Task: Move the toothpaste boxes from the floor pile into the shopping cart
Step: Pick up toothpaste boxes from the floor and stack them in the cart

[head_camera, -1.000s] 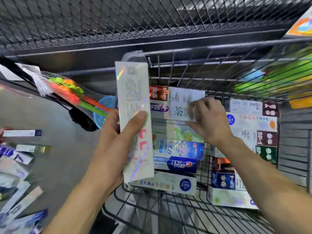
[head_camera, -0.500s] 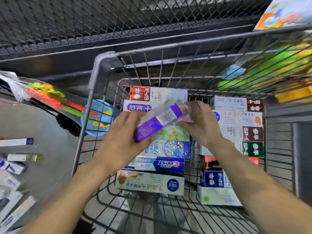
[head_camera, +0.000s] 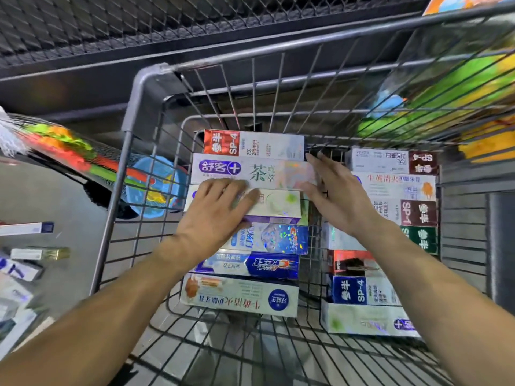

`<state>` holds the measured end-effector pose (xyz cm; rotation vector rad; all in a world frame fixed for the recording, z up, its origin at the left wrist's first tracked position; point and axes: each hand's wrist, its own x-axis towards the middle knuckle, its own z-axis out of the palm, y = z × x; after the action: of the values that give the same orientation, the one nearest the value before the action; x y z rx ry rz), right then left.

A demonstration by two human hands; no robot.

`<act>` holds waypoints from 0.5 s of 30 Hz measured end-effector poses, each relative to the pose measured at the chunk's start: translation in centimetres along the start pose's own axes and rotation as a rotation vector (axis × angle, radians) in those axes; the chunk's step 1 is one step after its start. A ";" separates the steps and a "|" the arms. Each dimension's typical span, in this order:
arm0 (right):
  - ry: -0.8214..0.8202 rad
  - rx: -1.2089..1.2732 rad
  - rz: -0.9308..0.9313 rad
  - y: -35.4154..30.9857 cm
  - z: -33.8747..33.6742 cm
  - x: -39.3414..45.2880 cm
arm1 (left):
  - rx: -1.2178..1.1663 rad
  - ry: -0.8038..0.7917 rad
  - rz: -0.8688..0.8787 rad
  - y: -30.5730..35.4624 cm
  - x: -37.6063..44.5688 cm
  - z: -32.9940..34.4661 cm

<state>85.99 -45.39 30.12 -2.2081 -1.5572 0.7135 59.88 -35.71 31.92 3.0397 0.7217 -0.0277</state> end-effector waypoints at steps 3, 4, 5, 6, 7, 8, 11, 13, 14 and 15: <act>-0.026 0.011 0.030 -0.2 0.1 0.0 | 0.035 -0.023 0.017 0.0 -0.2 0.9; -0.033 0.009 0.039 -0.3 0.0 0.0 | 0.044 -0.033 0.017 0.0 -0.3 1.1; -0.036 0.006 0.042 -0.4 -0.1 0.0 | 0.054 -0.035 0.020 -0.1 -0.3 1.3; -0.041 0.002 0.044 -0.4 -0.1 0.0 | 0.067 -0.041 0.025 -0.1 -0.4 1.5; -0.045 -0.005 0.044 -0.5 -0.2 0.0 | 0.084 -0.050 0.028 -0.1 -0.6 1.7; -0.049 -0.013 0.044 -0.5 -0.2 0.0 | 0.101 -0.060 0.028 -0.1 -0.7 1.9; -0.060 -0.036 0.042 -0.5 -0.2 0.0 | 0.135 -0.079 0.013 -0.3 -0.9 2.2; -0.058 -0.055 0.040 -0.7 -0.3 0.0 | 0.128 -0.082 0.010 -0.5 -0.6 1.9; -0.057 -0.071 0.037 -0.8 -0.3 0.0 | 0.122 -0.090 0.009 -0.6 -0.4 1.7; -0.058 -0.091 0.034 -1.0 -0.4 0.0 | 0.117 -0.107 0.006 -0.7 -0.3 1.5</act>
<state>85.47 -45.01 31.01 -2.3032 -1.6139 0.7367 59.25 -35.29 30.43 3.1204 0.7284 -0.2388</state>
